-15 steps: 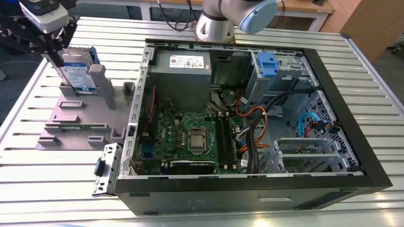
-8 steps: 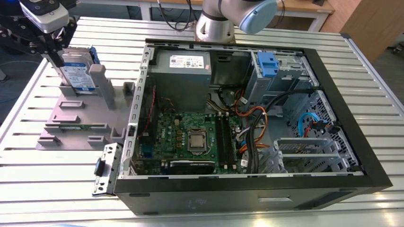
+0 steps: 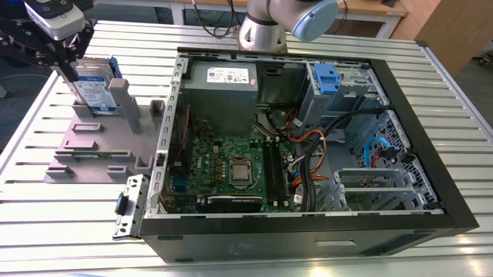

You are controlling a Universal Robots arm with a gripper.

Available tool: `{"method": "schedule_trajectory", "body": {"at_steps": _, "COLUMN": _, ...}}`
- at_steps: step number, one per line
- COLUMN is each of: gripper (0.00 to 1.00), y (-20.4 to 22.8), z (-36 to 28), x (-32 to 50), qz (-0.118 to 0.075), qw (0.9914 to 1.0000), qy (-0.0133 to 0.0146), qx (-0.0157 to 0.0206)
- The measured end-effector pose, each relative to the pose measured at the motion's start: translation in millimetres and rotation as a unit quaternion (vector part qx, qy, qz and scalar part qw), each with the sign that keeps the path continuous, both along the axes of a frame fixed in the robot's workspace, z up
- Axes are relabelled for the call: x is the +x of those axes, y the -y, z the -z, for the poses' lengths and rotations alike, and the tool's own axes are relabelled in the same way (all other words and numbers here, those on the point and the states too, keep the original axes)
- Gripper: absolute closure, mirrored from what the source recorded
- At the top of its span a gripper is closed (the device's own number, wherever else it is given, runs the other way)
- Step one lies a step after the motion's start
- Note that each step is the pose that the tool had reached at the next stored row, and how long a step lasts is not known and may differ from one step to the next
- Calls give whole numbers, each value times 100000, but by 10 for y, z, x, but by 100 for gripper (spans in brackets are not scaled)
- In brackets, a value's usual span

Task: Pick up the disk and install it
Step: 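Pick up the disk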

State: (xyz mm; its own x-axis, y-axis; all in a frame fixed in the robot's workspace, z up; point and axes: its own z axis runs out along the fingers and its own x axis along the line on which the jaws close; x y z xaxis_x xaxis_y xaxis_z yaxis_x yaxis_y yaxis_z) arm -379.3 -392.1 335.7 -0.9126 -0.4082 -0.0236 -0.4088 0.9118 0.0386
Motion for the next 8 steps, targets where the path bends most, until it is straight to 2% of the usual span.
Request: {"method": "schedule_trajectory", "body": {"at_steps": 8, "gripper": 89, "y": 0, "z": 0, "x": 0, "qz": -305, "qw": 100000, "qy": 1, "qx": -2}}
